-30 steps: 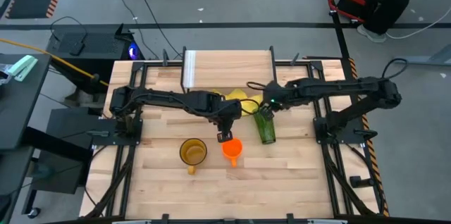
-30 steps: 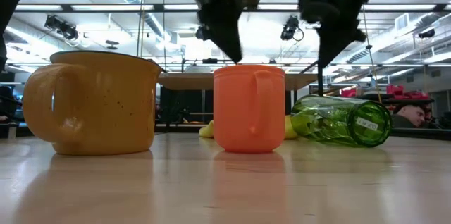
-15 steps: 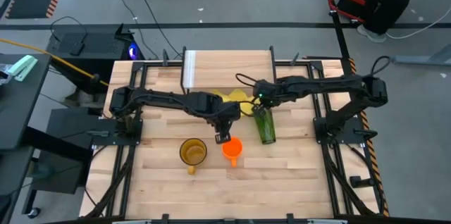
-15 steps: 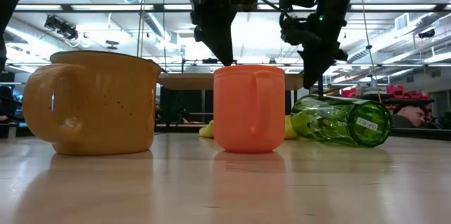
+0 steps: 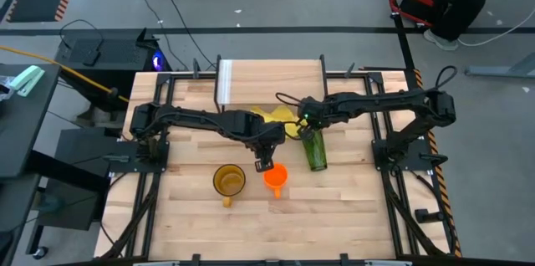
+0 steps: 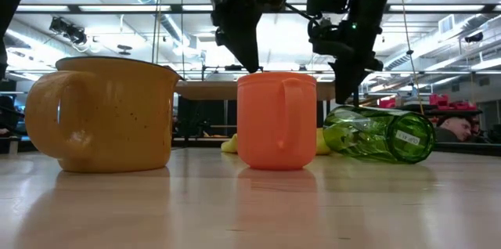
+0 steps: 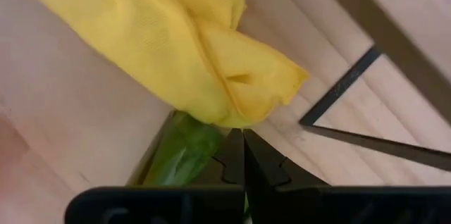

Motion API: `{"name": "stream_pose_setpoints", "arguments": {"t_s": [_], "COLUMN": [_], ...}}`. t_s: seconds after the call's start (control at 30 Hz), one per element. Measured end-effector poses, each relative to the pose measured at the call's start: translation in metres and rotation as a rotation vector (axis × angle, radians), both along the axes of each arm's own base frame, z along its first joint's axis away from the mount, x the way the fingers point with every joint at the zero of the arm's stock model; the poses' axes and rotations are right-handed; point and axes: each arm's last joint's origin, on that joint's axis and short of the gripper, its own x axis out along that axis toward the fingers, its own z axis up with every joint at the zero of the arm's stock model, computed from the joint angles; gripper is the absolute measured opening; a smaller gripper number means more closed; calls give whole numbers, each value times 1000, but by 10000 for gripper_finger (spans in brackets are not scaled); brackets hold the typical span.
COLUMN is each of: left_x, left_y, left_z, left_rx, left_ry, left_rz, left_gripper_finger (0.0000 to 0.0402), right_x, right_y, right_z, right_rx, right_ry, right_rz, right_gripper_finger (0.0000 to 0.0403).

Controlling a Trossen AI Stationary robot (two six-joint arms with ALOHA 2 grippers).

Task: Stack small to large cups/mugs on shelf
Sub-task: Put the green cup on the shelf

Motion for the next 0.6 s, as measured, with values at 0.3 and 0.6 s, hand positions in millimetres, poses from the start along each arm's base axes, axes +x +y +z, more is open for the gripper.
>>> {"name": "stream_pose_setpoints", "arguments": {"t_s": [0.3, 0.6], "left_x": [0, 0], "left_y": [0, 0], "left_z": [0, 0], "left_rx": [-1, -1], "left_ry": [3, 4], "left_rz": [2, 4], "left_gripper_finger": [79, 71], "right_x": [-1, -1], "right_y": [20, 48], "right_z": [-3, -5], "right_rx": [42, 64], "right_ry": [39, 57], "right_rz": [21, 75], "right_gripper_finger": [2, 2]}}
